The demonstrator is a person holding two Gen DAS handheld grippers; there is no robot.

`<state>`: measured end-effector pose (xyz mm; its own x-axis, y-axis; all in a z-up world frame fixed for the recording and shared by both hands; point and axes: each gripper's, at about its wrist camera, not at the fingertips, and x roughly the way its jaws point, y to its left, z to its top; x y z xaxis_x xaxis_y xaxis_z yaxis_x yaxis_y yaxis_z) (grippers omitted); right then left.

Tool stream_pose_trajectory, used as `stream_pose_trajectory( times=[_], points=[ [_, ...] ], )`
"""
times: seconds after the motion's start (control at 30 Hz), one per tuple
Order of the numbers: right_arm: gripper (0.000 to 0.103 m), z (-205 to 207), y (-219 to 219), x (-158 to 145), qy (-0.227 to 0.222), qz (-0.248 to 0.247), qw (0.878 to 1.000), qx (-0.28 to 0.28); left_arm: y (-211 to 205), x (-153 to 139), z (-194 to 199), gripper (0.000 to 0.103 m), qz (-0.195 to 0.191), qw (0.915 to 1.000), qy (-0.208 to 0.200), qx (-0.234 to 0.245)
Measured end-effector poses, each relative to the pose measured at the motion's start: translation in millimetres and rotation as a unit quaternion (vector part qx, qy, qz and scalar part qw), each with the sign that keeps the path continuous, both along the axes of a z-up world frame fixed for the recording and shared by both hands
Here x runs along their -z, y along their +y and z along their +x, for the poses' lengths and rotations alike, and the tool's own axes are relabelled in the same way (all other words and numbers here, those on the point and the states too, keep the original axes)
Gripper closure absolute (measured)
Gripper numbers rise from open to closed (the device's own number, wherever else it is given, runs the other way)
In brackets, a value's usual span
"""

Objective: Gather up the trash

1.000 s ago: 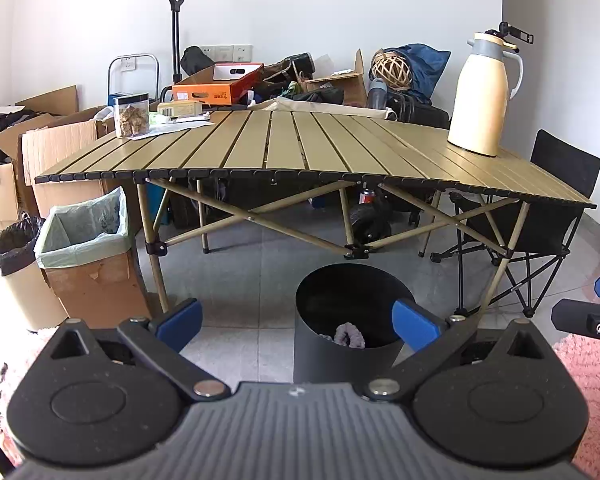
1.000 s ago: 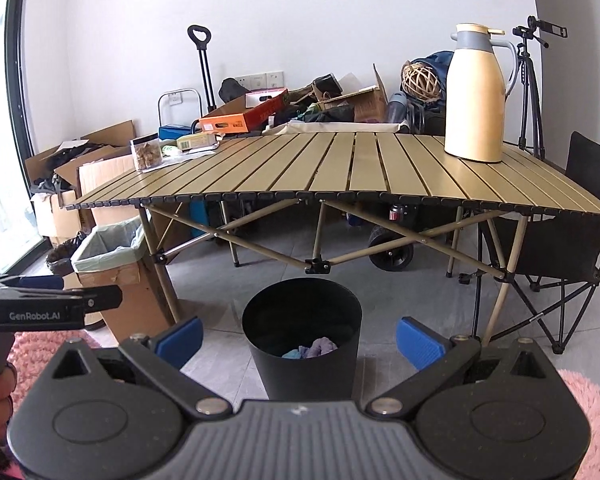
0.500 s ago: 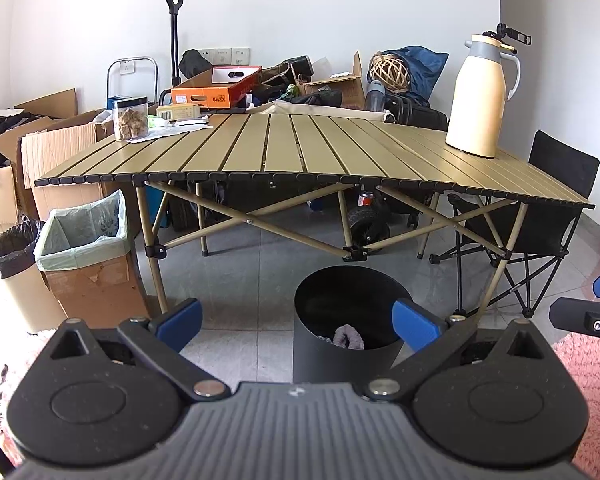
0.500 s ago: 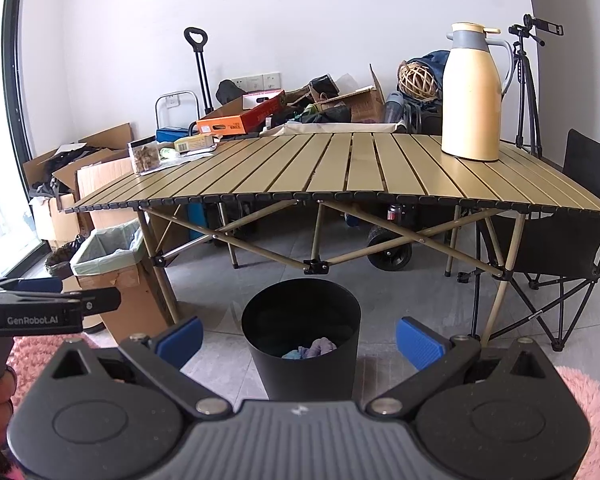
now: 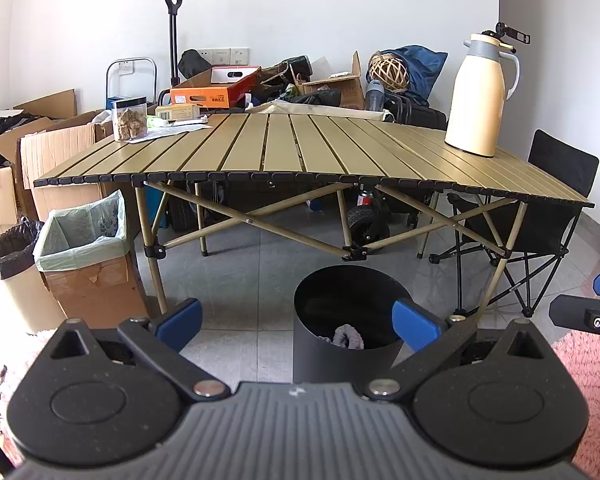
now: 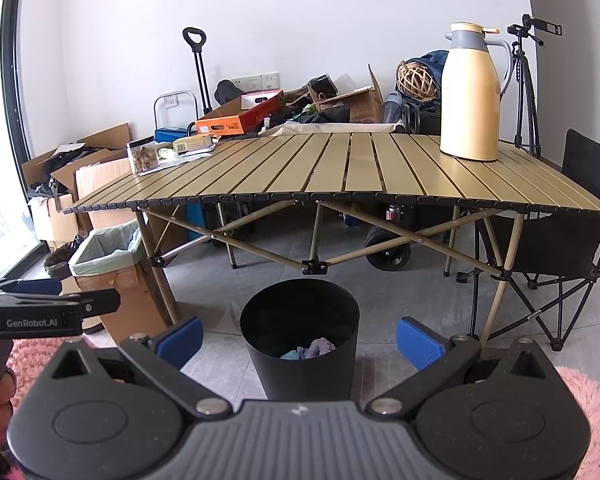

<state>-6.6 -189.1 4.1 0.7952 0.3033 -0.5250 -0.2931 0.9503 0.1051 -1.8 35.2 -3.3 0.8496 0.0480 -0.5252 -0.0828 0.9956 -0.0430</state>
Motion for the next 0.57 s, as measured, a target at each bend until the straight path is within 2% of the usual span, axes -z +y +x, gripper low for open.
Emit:
stream_pose_trajectory(
  times=[0.57],
  points=[
    [0.0,0.9,-0.7,1.3,0.003,0.0,1.0,0.001,-1.9,0.7,4.2,0.0,0.004,1.0,-0.001,0.003]
  ],
)
